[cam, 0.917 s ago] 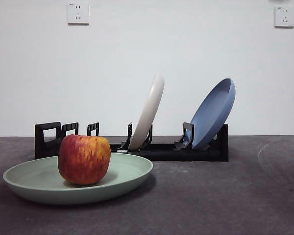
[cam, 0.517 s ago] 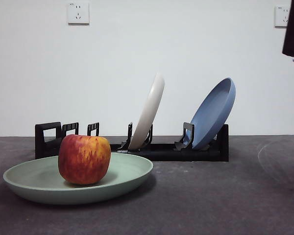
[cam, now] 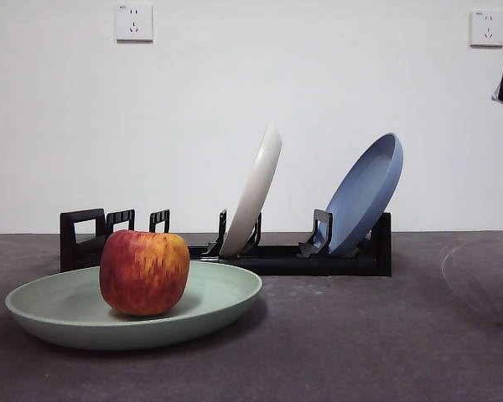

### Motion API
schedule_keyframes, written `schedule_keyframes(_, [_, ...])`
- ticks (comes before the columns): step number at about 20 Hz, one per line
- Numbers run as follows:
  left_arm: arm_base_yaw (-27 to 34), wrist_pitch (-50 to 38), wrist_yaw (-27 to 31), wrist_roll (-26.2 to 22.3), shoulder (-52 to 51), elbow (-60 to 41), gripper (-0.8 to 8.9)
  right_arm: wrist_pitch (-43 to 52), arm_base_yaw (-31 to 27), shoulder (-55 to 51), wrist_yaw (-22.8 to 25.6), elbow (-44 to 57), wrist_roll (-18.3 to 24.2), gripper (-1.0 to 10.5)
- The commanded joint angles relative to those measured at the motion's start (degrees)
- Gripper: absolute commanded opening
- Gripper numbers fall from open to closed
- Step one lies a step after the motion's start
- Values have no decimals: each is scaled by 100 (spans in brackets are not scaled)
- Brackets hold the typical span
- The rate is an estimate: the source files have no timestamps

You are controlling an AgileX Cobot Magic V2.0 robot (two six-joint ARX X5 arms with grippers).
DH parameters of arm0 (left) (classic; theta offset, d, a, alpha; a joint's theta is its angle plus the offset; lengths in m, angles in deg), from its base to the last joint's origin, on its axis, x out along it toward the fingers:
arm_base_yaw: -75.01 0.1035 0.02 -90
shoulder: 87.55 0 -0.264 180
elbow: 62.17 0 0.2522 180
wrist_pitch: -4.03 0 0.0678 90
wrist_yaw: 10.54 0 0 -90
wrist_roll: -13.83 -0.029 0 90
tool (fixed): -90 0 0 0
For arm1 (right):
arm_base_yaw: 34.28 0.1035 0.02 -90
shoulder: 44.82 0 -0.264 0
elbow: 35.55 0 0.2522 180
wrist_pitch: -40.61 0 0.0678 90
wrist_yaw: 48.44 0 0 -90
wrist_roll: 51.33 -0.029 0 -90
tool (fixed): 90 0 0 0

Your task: Take the green plate from the plate rack,put the plate on the table,take the apple from the table,put the apple in the plate

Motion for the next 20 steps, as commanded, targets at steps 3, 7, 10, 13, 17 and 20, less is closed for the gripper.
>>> schedule_keyframes(3, [-9, -17, 20, 13, 129, -11, -3, 28, 17, -4, 26, 33, -81, 0])
schedule_keyframes(7, [-9, -17, 20, 13, 289, -11, -3, 28, 17, -4, 28, 33, -81, 0])
schedule_keyframes(10, [223, -42, -2, 13, 225, -11, -3, 31, 17, -4, 26, 33, -81, 0])
schedule_keyframes(13, [898, -236, -90, -297, 63, -13, -3, 31, 17, -4, 28, 33, -81, 0])
schedule_keyframes(17, [2514, -2046, -107, -883, -529, -562, -3, 42, 17, -4, 85, 33, -81, 0])
schedule_keyframes(20, [3587, -3893, -977, -824, -1311, -1843, -3, 42, 17, -4, 116, 33, -81, 0])
